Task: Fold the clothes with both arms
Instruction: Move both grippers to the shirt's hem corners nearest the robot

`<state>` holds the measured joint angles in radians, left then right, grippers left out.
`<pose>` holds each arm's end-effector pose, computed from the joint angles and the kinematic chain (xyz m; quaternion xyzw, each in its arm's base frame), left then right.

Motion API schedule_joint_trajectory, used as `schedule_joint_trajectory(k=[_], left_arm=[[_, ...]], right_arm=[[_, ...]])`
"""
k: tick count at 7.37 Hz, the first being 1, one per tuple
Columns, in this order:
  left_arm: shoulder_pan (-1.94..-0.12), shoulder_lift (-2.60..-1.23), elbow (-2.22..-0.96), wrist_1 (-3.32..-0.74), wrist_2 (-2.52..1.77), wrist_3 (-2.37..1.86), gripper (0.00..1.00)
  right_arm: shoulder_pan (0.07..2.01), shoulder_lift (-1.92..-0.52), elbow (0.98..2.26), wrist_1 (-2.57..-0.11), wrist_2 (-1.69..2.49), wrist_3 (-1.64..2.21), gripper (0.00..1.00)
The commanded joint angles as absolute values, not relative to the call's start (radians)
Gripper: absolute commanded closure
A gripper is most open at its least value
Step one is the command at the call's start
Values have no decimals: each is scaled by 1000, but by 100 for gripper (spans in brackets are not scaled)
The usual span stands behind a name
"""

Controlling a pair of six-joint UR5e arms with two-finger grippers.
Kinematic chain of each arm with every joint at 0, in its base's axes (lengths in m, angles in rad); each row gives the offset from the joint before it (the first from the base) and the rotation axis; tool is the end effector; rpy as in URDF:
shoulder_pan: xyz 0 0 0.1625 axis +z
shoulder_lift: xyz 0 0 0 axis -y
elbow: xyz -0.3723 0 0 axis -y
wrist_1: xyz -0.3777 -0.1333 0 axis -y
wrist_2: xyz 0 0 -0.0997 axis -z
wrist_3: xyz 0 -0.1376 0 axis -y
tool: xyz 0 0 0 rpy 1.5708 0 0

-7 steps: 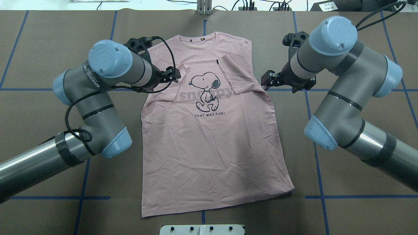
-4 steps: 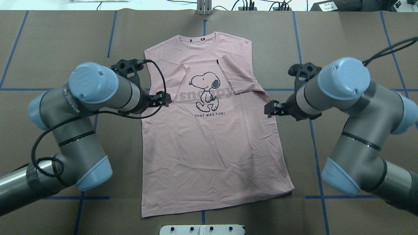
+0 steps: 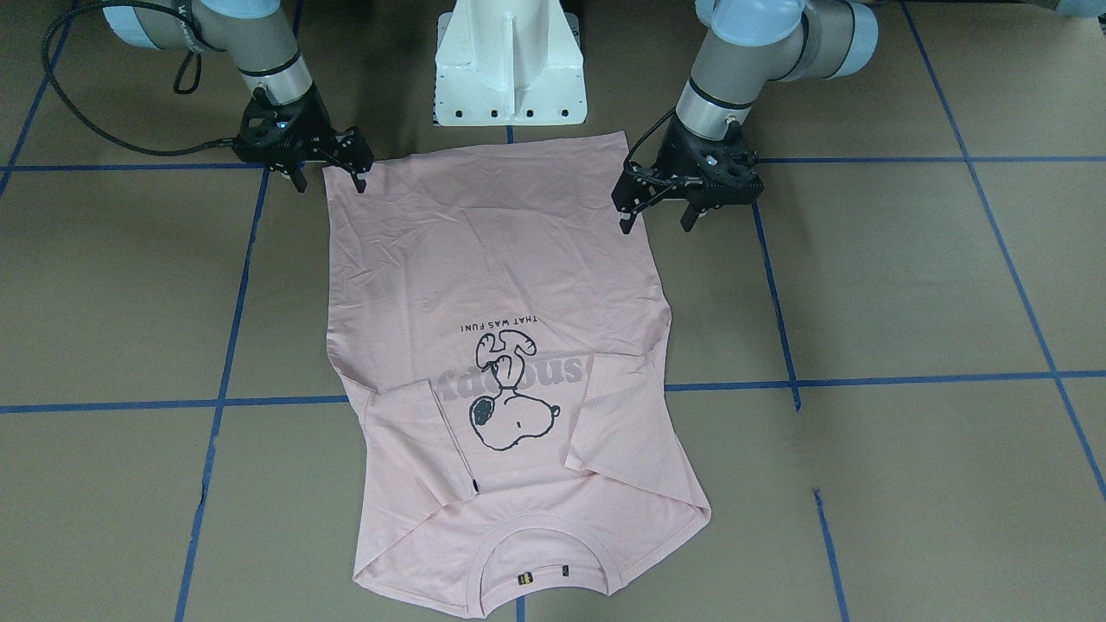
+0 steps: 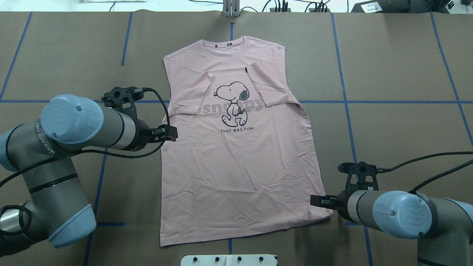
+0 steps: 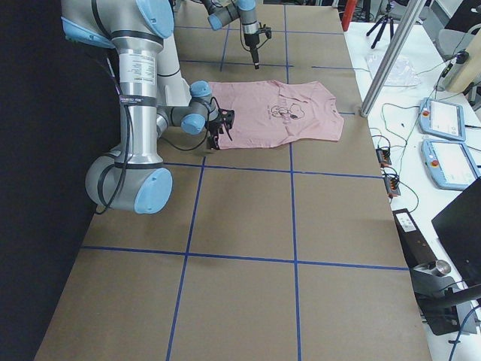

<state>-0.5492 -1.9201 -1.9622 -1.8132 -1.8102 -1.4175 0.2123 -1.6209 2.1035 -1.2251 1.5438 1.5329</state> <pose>0.4359 -0.3848 0.2486 0.0624 0.4762 -0.1169 0.8693 -0.4449 -0.2361 0.3786 0.0625 -0.3977 0.0851 0.9114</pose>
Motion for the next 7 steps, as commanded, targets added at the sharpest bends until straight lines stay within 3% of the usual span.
schedule_joint_trajectory(k=[1,7], left_arm=[[-546,-1921,-1963,-1813,-1809,-1420,0],[-546,-1917,-1963,-1815,-1807,-1420,0]], right_arm=[[173,-1651,2106,-1223,1535,1557,0],[158,-1589,2083,-1233,1546,1554,2]])
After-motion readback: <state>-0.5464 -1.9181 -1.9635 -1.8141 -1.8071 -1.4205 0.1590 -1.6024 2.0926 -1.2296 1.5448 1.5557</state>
